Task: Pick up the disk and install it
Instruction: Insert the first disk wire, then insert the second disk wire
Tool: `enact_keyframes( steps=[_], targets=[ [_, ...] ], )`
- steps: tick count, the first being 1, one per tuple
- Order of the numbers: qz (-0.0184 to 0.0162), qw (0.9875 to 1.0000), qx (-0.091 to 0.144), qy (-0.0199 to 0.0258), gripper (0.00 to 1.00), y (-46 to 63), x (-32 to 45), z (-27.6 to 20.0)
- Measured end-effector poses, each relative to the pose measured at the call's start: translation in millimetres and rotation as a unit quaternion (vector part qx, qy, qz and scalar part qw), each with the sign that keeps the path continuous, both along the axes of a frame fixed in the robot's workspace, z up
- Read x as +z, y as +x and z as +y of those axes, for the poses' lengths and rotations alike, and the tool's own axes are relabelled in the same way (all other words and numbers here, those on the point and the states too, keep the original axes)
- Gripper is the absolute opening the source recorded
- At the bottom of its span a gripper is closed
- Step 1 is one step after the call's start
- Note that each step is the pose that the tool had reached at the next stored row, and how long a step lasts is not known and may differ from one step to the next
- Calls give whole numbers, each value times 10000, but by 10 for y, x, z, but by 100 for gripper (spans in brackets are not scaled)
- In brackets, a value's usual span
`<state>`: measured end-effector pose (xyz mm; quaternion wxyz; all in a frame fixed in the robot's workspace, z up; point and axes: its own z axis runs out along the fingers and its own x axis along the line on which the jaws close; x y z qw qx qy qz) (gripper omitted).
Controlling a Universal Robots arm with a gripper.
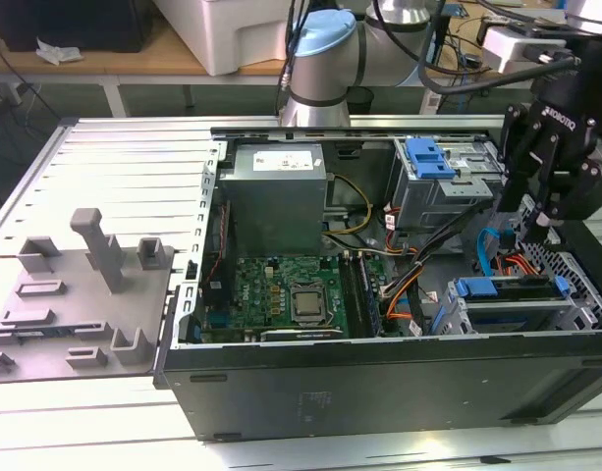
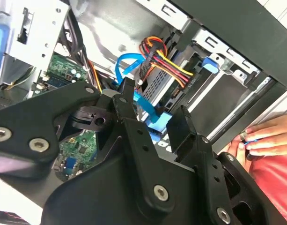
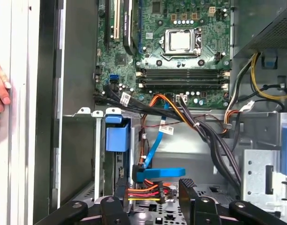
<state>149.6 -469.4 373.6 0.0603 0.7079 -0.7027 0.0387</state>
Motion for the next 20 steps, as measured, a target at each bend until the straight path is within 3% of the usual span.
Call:
enact_keyframes(
  steps=[16,17,18,19,20],
  targets=[
    [-19,10000,0,-6,55,-13,4,5],
    [-18,10000,-1,-42,55,-14,38,15],
    [-16,9999,0,-167,55,-14,90,33],
    [-14,9992,0,-388,55,-14,108,41],
    [-16,9988,-2,-488,55,-14,106,42]
  ],
)
